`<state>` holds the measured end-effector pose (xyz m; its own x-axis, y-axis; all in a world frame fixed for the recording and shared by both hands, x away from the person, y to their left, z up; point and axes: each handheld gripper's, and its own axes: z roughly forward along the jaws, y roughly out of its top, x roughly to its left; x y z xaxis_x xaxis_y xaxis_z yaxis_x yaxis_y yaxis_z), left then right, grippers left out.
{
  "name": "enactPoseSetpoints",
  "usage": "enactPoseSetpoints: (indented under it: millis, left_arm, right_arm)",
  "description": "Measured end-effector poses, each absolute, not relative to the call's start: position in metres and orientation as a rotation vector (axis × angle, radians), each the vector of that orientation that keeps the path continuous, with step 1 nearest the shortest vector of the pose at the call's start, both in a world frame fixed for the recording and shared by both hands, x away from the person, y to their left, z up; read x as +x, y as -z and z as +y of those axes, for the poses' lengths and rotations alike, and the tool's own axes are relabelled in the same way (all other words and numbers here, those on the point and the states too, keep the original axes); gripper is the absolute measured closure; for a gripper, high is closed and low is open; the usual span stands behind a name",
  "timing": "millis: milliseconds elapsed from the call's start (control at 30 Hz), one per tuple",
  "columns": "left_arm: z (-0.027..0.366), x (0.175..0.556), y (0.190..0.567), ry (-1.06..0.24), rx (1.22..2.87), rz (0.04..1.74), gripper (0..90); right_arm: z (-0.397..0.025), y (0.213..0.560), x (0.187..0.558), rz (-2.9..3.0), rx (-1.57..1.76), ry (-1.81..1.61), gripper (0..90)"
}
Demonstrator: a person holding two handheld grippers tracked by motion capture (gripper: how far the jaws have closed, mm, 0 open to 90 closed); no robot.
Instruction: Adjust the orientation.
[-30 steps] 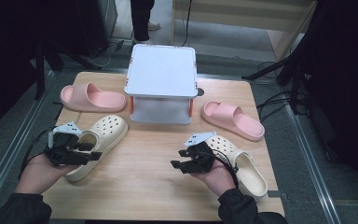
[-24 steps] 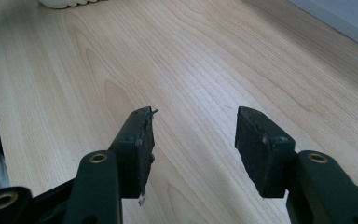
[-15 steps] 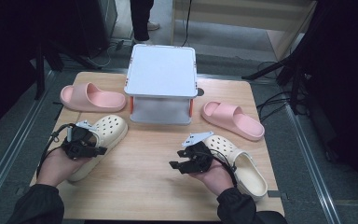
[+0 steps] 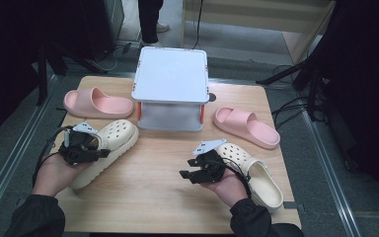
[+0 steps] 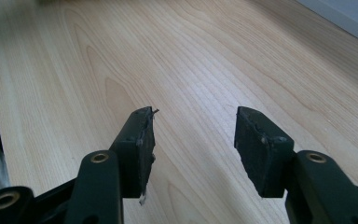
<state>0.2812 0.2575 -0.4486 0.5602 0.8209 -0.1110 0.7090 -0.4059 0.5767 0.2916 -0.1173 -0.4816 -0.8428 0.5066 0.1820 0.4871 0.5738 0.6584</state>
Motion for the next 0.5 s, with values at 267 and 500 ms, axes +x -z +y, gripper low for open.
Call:
enactPoseSetpoints:
  millis: [267,500]
  left_arm:
    - [0.214,0.278,0.444,-0.181,2.243,1.113,77.2]
    - [0.179,0.28,0.453,-0.139,2.304,1.049,77.2]
  right_arm:
    - [-0.122,0.476,0.29,2.696,0.884,-1.218,51.4]
    - [-0.127,0.474,0.287,2.67,0.896,-1.227,51.8]
